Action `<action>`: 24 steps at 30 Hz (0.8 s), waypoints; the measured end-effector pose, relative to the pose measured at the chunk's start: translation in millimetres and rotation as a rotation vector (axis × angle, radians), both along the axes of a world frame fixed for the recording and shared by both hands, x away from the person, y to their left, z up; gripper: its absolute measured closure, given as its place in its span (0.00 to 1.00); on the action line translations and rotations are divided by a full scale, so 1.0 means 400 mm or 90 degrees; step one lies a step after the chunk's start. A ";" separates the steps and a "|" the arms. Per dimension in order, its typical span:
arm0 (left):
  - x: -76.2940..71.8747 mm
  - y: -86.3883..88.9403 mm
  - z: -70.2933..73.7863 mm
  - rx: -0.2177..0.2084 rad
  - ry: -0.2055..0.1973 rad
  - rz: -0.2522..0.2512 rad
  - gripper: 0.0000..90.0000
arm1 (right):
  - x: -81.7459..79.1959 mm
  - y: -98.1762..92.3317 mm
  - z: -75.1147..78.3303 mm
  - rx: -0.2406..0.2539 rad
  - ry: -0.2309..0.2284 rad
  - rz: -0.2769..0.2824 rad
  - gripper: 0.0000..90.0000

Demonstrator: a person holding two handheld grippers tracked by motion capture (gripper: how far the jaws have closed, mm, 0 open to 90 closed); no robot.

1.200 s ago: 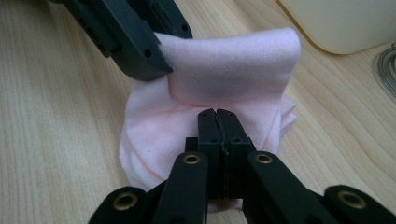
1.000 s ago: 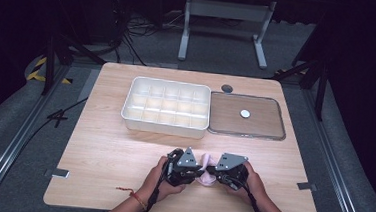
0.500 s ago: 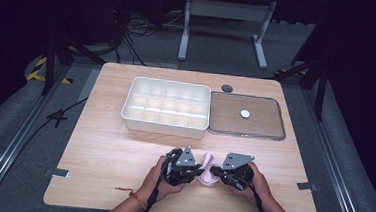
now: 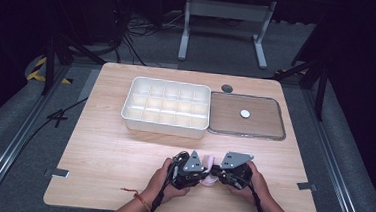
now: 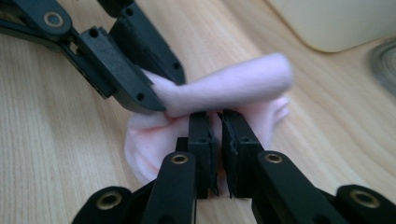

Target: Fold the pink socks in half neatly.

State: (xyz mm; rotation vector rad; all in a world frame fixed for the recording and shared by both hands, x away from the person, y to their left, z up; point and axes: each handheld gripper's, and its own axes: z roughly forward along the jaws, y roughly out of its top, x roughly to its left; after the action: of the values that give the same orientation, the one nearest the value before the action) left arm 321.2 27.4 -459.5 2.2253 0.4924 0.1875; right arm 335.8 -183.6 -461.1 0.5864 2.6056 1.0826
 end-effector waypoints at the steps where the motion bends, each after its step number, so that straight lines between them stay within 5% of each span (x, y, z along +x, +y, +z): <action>1: 0.001 0.002 0.001 0.003 0.001 -0.001 0.90 | 0.001 -0.012 0.007 0.007 0.001 -0.005 0.93; 6: 0.003 -0.002 -0.003 0.006 0.003 -0.004 0.90 | 0.010 -0.057 0.017 0.016 0.013 -0.022 0.96; 11: 0.003 -0.012 -0.003 0.020 0.003 -0.012 0.89 | 0.012 -0.043 -0.008 -0.019 0.027 -0.018 0.96; 22: -0.002 -0.046 -0.017 0.050 -0.022 -0.026 0.88 | 0.020 -0.045 -0.006 -0.005 0.026 -0.026 0.96; 24: -0.008 -0.053 -0.014 0.072 -0.043 -0.032 0.88 | 0.022 -0.059 0.019 0.025 0.011 -0.036 0.97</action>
State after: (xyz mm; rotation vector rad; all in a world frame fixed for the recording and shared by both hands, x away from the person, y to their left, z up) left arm 317.9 6.2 -465.0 2.3308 0.3982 0.2696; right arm 344.7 -207.1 -453.5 0.6776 2.5716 1.1181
